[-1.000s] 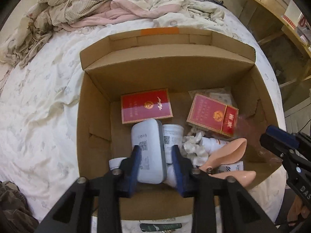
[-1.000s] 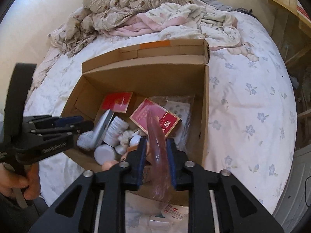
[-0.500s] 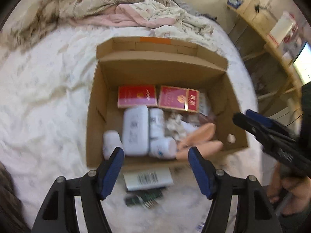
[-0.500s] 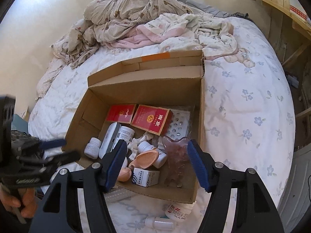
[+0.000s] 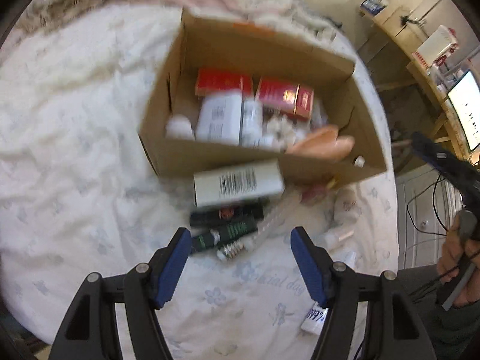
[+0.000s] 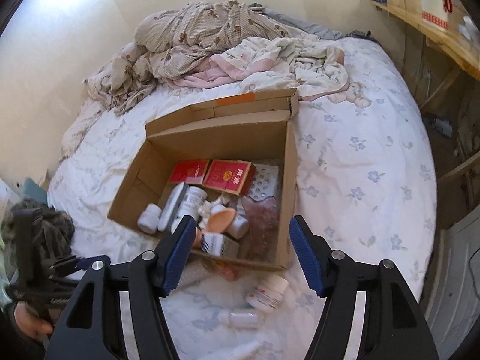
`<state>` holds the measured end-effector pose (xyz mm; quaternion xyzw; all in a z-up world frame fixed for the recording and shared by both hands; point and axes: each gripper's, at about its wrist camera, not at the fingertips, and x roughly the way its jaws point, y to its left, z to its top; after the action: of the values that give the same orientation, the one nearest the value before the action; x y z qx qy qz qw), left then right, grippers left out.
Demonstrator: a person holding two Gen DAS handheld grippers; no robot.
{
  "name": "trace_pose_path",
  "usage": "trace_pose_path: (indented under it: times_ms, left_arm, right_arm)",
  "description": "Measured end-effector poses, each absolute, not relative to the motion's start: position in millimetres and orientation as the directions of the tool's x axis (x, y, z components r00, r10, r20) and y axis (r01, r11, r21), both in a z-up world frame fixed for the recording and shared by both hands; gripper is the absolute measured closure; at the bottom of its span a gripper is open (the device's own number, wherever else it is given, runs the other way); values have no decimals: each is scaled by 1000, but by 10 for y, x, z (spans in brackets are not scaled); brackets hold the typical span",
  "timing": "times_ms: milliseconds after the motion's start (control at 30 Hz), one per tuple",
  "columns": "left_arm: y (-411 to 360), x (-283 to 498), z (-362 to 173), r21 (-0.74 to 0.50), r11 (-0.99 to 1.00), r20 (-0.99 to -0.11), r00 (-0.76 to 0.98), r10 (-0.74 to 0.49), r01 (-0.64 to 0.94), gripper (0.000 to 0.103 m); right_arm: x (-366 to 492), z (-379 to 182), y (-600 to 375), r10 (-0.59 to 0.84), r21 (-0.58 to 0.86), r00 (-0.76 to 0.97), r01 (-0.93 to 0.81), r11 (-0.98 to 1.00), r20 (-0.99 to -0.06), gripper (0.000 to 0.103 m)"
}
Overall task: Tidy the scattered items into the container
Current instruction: 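Grasp the white red-label pill bottle with the right tool while the left tool grasps the white barcode box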
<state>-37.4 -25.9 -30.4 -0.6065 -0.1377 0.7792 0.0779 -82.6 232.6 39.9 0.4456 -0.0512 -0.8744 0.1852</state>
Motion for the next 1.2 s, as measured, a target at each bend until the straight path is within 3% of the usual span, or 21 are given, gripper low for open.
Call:
trace_pose_path:
  times_ms: [200,500,733,800,833,867,900,1067,1200]
  left_arm:
    - [-333,-372,-415,-287,-951,-934,-253,252,114,34]
    - [-357,-369,-502,-235,-965,-951,-235,203,119,34]
    - [-381,-367,-528,-244,-962,-945,-250,209,119,34]
    - [-347,-391,-511,-258,-959,-937,-271,218,119,26]
    - [-327,-413,-507,-264,-957,-933,-283,221,123,24]
    - [-313,-440,-511,-273,-954,-929,-293,226,128,24]
    - [-304,-477,-518,-286,-949,-924,-300,236,135,24]
    - [-389,-618,-706,-434,-871,-883,-301,361,231,22]
    - [-295,-671,-711,-418,-886,-890,-285,355,202,22]
  right_arm:
    - [-707,347,2484,-387,256,-506,311,-916,-771,34]
    - [-714,-381,2210,-308,206,-249,364,-908,-918,34]
    - [-941,-787,2185,-287,252,-161,206,-945,-944,34]
    - [-990,-909,2146,-293,267,-136,182,-946,-947,34]
    - [-1002,-944,2125,-289,264,-129,181,-947,-949,35]
    - [-1008,-978,2093,-281,255,-126,192,-948,-951,42]
    - [-1008,-995,2074,-275,246,-126,203,-948,-953,57]
    - [-952,-955,2096,-280,241,-142,243,-940,-949,58]
    - [-876,-872,2147,-302,257,-157,252,-933,-940,58]
